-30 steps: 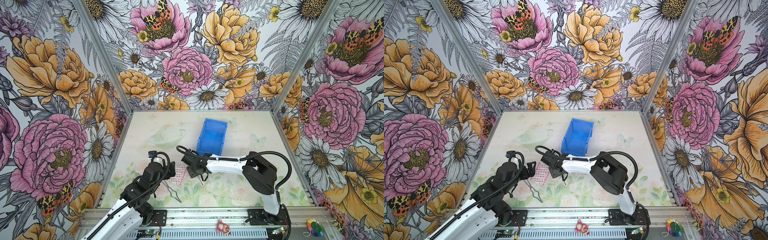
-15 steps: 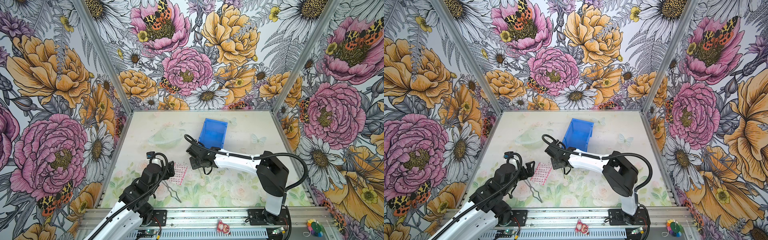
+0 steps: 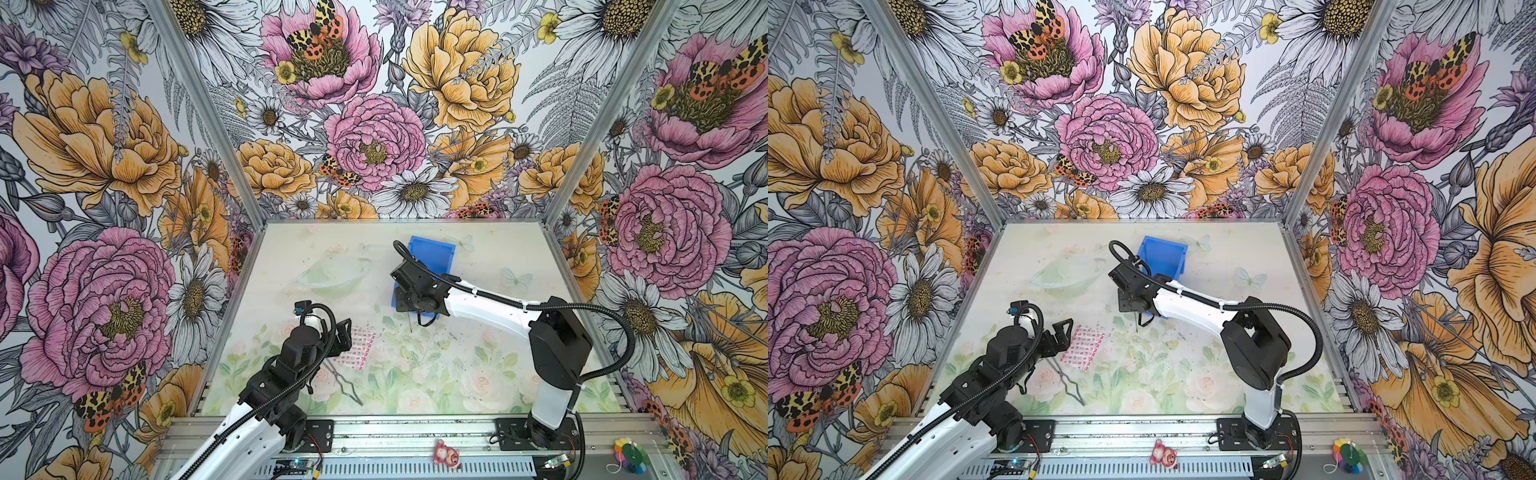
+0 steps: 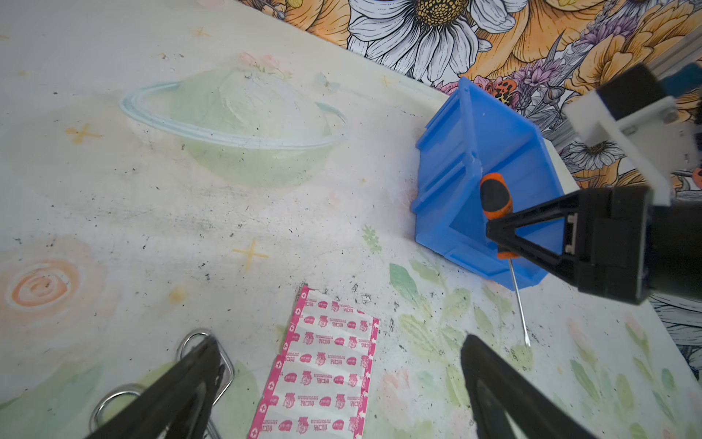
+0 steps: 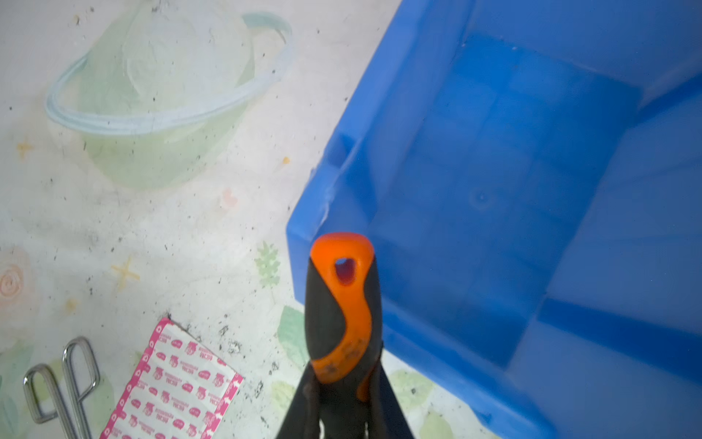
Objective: Put the screwdriver in the bin
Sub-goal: 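Lift the screwdriver with the right gripper and carry it over the blue bin, then lower the screwdriver into the blue bin and open the right gripper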
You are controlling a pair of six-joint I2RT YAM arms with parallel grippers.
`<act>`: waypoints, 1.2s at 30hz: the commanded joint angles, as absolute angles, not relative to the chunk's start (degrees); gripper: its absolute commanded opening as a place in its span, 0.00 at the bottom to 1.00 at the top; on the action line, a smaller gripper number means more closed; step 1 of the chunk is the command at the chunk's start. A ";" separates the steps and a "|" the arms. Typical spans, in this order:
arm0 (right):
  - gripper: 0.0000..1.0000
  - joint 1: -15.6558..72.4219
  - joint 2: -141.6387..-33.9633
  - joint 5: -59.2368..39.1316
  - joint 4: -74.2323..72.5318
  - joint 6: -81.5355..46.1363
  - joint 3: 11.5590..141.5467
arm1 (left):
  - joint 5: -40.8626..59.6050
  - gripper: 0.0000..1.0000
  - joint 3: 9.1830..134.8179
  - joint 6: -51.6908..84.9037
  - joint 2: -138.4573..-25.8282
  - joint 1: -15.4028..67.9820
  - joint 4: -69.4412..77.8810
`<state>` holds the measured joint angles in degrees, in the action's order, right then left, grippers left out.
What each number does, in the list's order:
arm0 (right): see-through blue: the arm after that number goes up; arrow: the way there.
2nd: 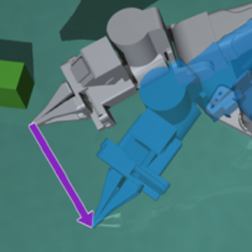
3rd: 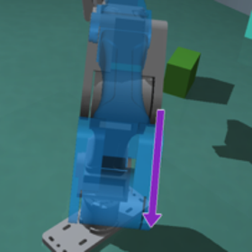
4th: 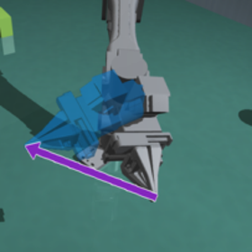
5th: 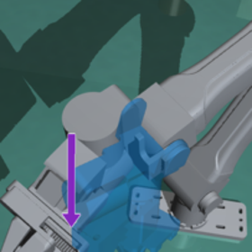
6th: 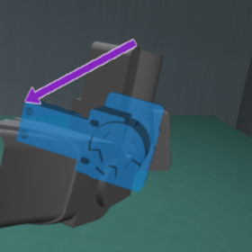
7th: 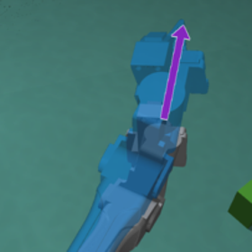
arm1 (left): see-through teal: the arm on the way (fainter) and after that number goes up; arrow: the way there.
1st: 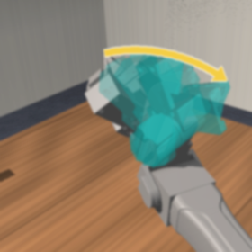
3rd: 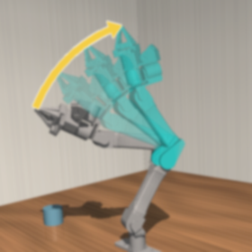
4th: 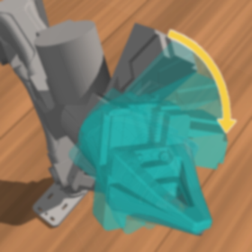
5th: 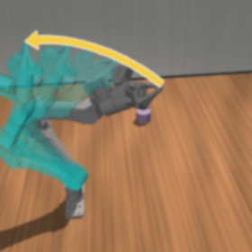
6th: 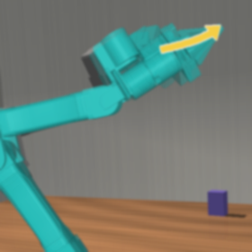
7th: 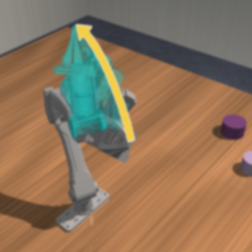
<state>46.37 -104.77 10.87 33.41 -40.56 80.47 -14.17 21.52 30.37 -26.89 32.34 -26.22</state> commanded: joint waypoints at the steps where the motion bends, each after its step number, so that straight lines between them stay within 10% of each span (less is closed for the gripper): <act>1: 0.00 43.27 -105.05 12.92 32.35 -41.06 83.92 | -9.68 0.99 22.43 27.22 -27.32 31.73 -22.98; 36: 0.00 34.10 -123.04 14.15 32.16 -42.17 97.41 | -6.81 0.99 23.51 25.49 -28.13 31.96 -22.31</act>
<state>34.15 -121.67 12.43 32.95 -41.19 95.55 -7.14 21.76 26.57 -28.56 32.34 -23.53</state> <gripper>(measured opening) 0.186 0.986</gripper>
